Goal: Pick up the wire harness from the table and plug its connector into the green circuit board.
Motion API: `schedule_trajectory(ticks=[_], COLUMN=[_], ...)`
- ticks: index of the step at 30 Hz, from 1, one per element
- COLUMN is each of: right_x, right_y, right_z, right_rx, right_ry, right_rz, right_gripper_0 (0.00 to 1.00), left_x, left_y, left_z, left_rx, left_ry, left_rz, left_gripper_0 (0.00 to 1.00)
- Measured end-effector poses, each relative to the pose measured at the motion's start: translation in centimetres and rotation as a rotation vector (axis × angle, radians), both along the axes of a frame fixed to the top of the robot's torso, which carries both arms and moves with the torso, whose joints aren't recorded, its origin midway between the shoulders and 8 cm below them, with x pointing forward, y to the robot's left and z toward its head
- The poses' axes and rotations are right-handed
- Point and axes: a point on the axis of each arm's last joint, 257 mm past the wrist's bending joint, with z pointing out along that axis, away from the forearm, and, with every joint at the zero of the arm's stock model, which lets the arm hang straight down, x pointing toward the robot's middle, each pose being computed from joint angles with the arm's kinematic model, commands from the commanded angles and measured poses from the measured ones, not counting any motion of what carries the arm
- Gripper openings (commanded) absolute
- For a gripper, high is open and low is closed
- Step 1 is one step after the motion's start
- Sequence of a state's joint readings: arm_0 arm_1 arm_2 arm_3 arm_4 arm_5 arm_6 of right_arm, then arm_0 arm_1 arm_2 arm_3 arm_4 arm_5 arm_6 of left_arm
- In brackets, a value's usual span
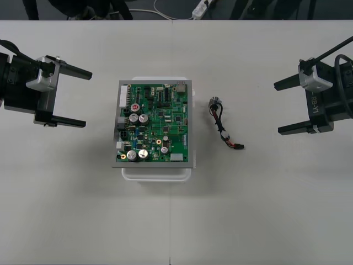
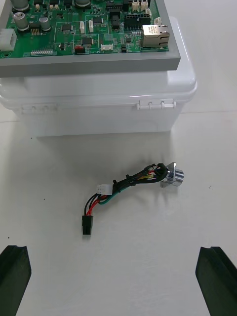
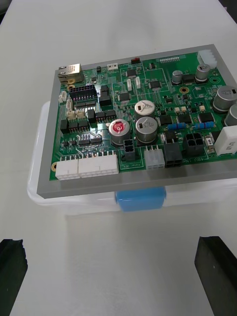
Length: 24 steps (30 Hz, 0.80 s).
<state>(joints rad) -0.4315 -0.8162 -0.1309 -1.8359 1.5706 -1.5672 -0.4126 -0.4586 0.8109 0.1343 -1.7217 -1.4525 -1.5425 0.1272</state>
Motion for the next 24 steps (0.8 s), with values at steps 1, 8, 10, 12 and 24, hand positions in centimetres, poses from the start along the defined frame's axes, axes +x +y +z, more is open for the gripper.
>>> schedule_trajectory(ticks=[1,8,10,12,24], right_x=[0.0,0.0,0.0,-0.1,-0.6], right_y=[0.0,0.0,0.0,0.1,0.2], right_z=[0.0,0.0,0.0,-0.3,-1.4], right_rx=[0.0,0.0,0.0,0.001,-0.002], right_ry=[0.0,0.0,0.0,0.007,0.04], right_rz=[0.0,0.0,0.0,0.001,0.0], right_gripper_0=[0.98,0.98,0.98,0.98,0.98], left_x=[0.0,-0.1,-0.1,-0.2,-1.2], left_y=[0.0,-0.1,-0.1,-0.2,-0.8], left_z=[0.0,0.1,0.2,0.2,1.1], left_rx=[0.0,-0.007,-0.01,-0.016,-0.072], left_ry=[0.0,0.003,0.01,0.019,0.103], left_rz=[0.0,-0.003,0.0,0.003,0.011], left_gripper_0=[1.0,1.0,1.0,1.0,1.0])
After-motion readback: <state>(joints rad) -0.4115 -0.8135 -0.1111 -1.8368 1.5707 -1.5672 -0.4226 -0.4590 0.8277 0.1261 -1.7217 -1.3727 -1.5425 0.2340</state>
